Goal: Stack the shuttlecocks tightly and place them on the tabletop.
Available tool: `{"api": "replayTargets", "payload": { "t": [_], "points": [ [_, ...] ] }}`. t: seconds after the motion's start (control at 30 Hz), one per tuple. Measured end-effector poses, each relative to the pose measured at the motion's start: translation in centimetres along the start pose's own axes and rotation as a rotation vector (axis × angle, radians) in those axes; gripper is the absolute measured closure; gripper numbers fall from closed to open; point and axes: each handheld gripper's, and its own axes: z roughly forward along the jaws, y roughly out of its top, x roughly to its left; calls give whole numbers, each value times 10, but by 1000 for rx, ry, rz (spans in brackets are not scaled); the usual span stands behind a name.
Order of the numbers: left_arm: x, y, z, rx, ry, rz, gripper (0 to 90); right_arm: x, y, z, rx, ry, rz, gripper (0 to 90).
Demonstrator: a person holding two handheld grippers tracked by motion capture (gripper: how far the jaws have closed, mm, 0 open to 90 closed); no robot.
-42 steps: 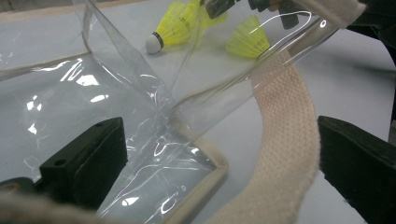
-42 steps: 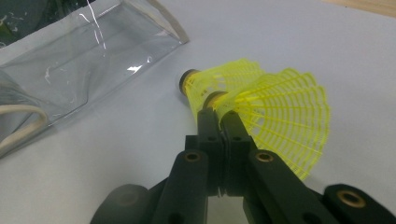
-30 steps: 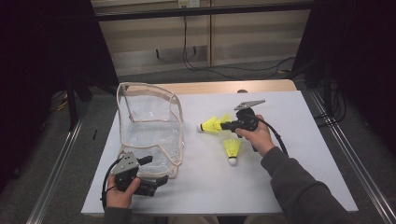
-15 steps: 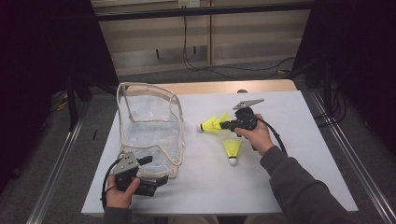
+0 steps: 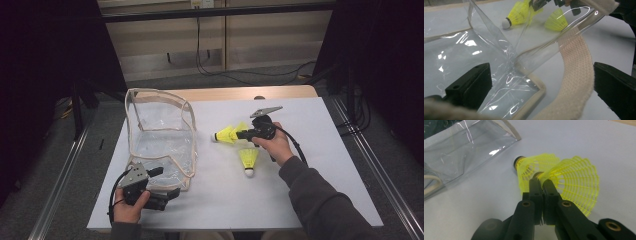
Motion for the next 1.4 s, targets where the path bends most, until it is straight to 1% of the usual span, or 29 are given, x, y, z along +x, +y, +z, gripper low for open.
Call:
{"api": "replayTargets", "payload": {
  "t": [0.07,0.23,0.3,0.37,0.47,0.57,0.7,0.73,0.77,0.8,0.83,0.87,1.0,1.07,1.13,1.23,1.27,1.37,1.4],
  "points": [
    [0,0,0,1,0,0,36,0,0,1,4,1,9,867],
    [0,0,0,0,0,-1,36,-1,-1,2,18,5,11,843],
    [0,0,0,1,0,0,36,-1,-2,3,28,-5,13,819],
    [0,0,0,0,0,0,35,-1,-3,2,33,-3,12,814],
    [0,0,0,0,-1,0,36,-2,-3,0,40,-12,10,775],
    [0,0,0,-1,-1,0,36,-3,-3,-3,38,-13,12,769],
    [0,0,0,3,3,0,37,-4,-5,-7,51,-18,19,761],
    [0,0,0,3,3,0,36,-4,-5,-8,53,-20,18,766],
    [0,0,0,2,3,0,37,-4,-6,-9,54,-15,15,791],
    [0,0,0,2,3,0,37,-4,-6,-10,54,-8,13,846],
    [-1,0,0,1,5,0,36,-4,-5,-11,56,-2,6,874],
    [-1,0,0,-1,4,-1,36,-3,-5,-11,55,4,5,881],
    [-1,0,0,-1,4,0,36,0,-3,-11,46,34,-14,893],
    [-1,0,0,-1,4,0,36,1,-2,-10,44,43,-12,893],
    [-1,0,0,1,5,0,36,1,-1,-9,29,63,-4,894],
    [0,0,0,-1,3,0,36,2,0,-8,17,68,1,894],
    [0,0,0,-2,3,0,36,2,1,-7,12,76,5,894],
    [0,0,0,0,4,0,36,3,2,-5,10,80,-9,893],
    [0,0,0,0,4,0,36,4,2,-4,10,81,-6,893]
  ]
}}
